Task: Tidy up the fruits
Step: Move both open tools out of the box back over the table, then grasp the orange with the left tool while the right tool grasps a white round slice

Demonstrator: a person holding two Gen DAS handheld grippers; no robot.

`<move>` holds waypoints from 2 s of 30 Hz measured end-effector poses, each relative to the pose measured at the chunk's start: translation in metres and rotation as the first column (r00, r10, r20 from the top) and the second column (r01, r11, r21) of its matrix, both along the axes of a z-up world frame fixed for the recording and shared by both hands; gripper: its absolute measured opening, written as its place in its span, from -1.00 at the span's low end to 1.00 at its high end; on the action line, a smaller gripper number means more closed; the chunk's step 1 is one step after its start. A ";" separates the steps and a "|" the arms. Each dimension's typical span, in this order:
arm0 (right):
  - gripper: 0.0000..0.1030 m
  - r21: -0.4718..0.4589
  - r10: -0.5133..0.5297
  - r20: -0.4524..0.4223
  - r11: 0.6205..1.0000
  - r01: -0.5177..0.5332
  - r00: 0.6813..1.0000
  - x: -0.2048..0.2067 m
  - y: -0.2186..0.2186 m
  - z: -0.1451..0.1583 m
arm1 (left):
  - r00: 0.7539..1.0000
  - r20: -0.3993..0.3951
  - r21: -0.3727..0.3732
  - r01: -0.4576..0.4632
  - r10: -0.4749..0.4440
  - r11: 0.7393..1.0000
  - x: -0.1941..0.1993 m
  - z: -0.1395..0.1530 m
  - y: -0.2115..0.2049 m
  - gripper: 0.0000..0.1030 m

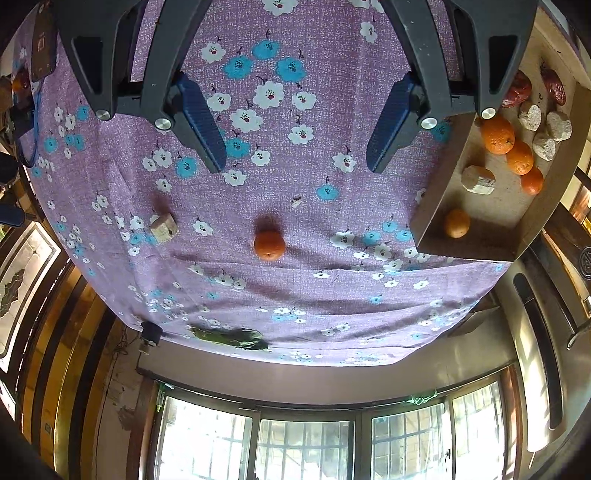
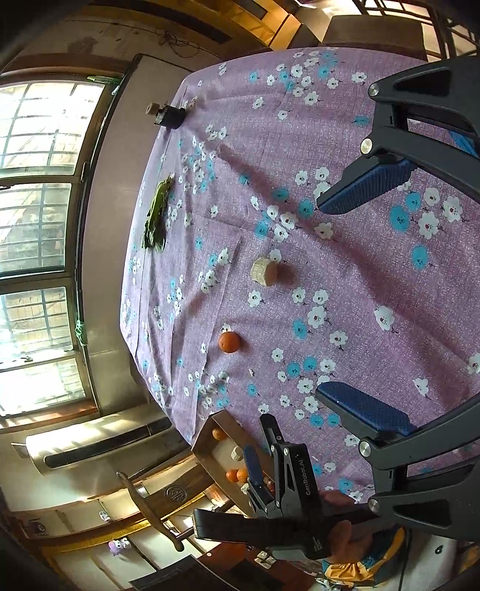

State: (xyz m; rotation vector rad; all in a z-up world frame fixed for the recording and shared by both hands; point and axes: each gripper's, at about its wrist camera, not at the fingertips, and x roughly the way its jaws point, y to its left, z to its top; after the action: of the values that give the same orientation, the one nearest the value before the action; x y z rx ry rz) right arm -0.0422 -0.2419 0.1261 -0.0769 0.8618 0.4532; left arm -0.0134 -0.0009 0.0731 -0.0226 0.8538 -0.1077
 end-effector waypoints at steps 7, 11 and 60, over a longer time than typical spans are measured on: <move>0.83 -0.003 0.018 -0.012 1.000 -0.018 1.000 0.014 0.006 -0.013 | 1.000 -0.011 0.000 -0.019 0.019 1.000 0.009 0.001 0.001 0.51; 0.67 -0.013 0.014 -0.032 1.000 -0.015 0.999 0.036 0.010 -0.027 | 0.999 -0.026 -0.005 -0.036 0.036 0.999 0.018 0.001 0.004 0.51; 0.39 -0.093 0.095 -0.151 0.990 -0.110 0.984 0.125 0.053 -0.102 | 0.994 -0.077 0.000 -0.073 0.073 0.997 0.052 -0.011 -0.001 0.51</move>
State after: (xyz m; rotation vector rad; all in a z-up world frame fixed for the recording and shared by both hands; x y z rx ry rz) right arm 0.0832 -0.1893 0.0245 -0.1837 1.0281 0.5161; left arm 0.0383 -0.0023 0.0617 -0.0608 0.9284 -0.0396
